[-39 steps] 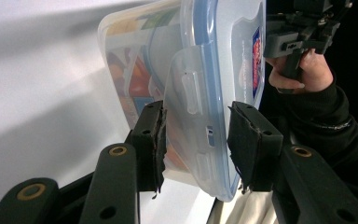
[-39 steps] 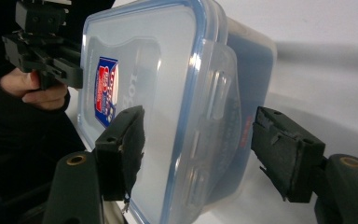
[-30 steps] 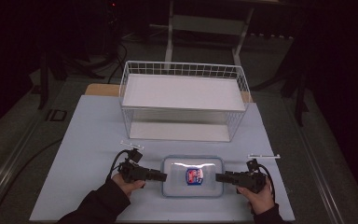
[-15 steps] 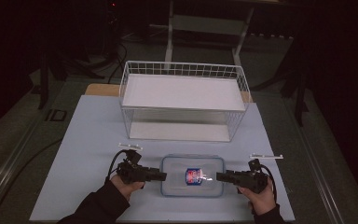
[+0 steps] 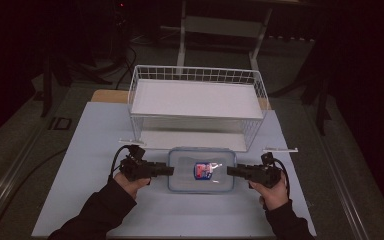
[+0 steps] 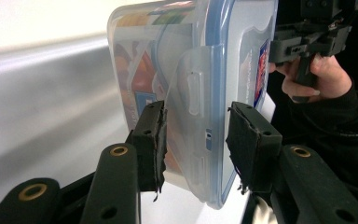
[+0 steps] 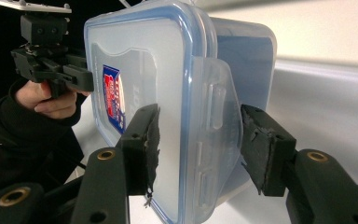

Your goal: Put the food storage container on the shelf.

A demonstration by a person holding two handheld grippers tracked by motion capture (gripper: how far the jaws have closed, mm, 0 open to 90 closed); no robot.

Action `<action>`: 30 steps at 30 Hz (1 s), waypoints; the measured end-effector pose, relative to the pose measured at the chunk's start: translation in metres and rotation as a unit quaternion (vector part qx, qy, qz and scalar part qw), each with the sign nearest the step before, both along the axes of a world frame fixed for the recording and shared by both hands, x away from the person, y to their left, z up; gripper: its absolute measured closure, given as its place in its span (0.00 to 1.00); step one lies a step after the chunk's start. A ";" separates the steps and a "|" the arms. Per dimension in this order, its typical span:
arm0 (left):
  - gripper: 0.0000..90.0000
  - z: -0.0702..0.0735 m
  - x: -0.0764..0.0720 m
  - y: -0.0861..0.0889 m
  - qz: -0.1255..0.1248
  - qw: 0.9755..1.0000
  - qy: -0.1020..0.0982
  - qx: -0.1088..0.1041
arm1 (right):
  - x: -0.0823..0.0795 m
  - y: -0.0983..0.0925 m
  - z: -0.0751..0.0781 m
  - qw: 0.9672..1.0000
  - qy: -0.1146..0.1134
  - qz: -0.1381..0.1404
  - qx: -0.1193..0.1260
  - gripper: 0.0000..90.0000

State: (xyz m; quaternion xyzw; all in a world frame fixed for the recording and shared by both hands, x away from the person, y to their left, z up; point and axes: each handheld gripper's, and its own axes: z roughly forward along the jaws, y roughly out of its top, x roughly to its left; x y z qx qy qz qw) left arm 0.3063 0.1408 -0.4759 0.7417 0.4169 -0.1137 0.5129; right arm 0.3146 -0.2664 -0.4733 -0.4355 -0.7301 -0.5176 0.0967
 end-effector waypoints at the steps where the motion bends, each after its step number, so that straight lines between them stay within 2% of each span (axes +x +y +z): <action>1: 0.64 0.001 0.003 0.001 0.003 1.000 -0.005 0.000 | 0.004 0.001 0.001 1.000 -0.002 0.000 0.001 0.55; 7: 0.64 0.000 0.021 0.002 0.017 1.000 -0.016 -0.003 | 0.026 0.005 0.006 1.000 -0.021 0.001 -0.004 0.55; 11: 0.63 -0.004 0.034 0.001 0.030 0.999 -0.015 0.000 | 0.044 0.006 0.003 1.000 -0.016 0.001 -0.005 0.54; 18: 0.63 -0.016 0.054 -0.002 0.040 0.999 -0.017 -0.004 | 0.067 0.006 -0.005 1.000 -0.023 -0.003 -0.007 0.54; 26: 0.62 -0.021 0.070 -0.005 0.057 0.997 -0.042 0.007 | 0.082 0.006 -0.018 0.999 -0.040 -0.023 0.006 0.54; 30: 0.62 -0.028 0.075 -0.006 0.058 0.996 -0.067 0.004 | 0.087 0.006 -0.023 0.998 -0.060 -0.029 0.007 0.54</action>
